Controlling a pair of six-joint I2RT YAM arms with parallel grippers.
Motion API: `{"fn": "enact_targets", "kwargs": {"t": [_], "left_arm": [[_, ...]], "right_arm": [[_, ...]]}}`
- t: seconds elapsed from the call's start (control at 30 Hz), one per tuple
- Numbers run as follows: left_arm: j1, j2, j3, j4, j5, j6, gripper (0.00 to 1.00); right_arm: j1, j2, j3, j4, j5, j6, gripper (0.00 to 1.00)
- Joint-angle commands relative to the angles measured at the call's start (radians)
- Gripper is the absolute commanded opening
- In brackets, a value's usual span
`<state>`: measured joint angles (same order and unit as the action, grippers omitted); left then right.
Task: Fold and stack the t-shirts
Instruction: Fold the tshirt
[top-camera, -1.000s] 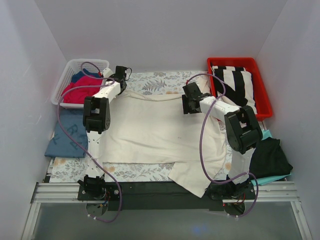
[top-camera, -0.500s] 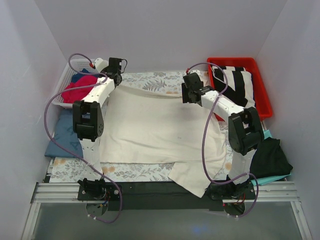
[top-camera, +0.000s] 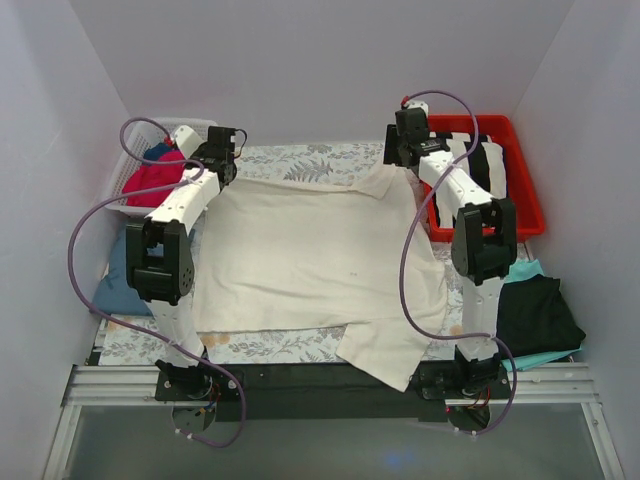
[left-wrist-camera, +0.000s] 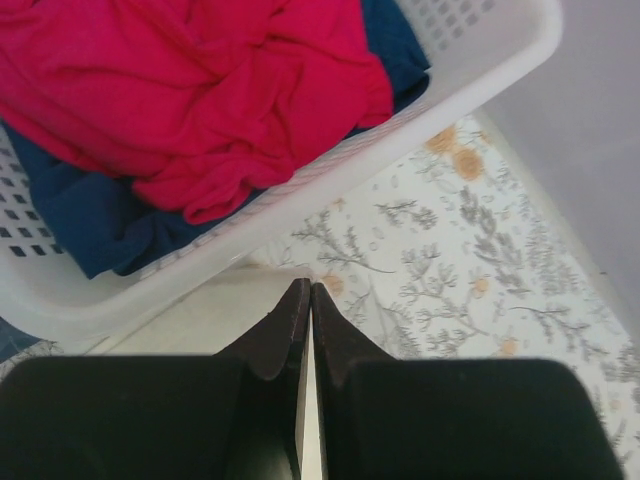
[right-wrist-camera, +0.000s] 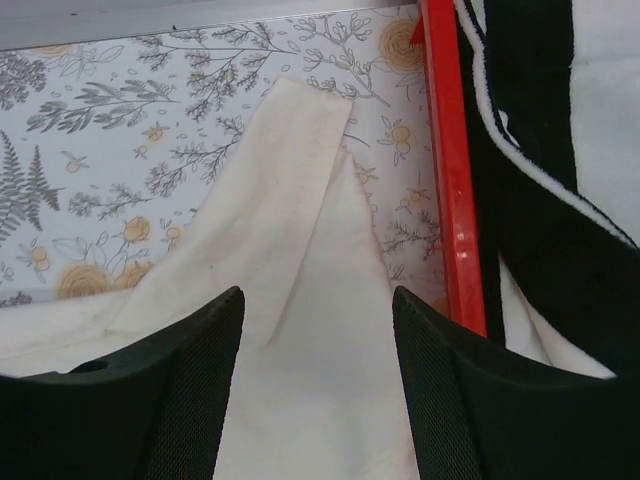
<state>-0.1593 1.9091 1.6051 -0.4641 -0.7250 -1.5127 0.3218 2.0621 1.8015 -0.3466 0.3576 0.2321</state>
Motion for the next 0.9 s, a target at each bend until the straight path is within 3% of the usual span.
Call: {"fn": "enact_targets", "kwargs": {"t": [0.0, 0.23, 0.4, 0.87], "left_arm": [[0.006, -0.076, -0.077, -0.007, -0.067, -0.027, 0.00], [0.010, -0.070, -0.177, -0.001, -0.011, -0.069, 0.00], [0.010, -0.076, -0.214, 0.022, 0.007, -0.057, 0.00], [0.015, -0.110, -0.257, 0.031, 0.001, -0.060, 0.00]], "right_arm": [[-0.036, 0.111, 0.134, -0.003, -0.100, -0.016, 0.67], [-0.058, 0.421, 0.430, 0.040, -0.152, -0.021, 0.66], [-0.096, 0.466, 0.444, 0.147, -0.154, 0.024, 0.65], [-0.144, 0.558, 0.542, 0.190, -0.154, -0.007, 0.64]]}}
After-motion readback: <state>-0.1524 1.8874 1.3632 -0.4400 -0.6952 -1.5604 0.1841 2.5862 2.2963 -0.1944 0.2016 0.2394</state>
